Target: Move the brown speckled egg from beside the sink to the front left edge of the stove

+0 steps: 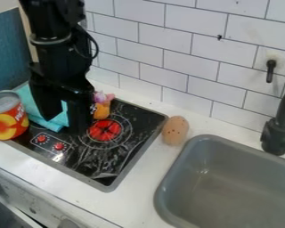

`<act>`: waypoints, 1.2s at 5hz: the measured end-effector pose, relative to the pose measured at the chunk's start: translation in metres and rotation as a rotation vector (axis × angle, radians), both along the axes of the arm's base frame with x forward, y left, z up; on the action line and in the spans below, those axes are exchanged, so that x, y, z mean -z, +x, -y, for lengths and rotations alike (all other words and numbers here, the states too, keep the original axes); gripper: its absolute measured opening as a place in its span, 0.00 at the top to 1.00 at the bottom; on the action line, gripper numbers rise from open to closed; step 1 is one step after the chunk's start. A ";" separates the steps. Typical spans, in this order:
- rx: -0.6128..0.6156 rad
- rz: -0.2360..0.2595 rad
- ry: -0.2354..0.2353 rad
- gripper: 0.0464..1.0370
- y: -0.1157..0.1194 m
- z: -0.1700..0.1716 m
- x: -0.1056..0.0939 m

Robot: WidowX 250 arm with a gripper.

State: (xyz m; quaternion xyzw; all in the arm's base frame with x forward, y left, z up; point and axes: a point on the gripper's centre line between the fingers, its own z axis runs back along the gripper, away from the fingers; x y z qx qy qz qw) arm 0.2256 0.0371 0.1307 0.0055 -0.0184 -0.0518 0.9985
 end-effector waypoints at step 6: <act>0.104 0.064 -0.036 0.04 0.125 0.072 0.030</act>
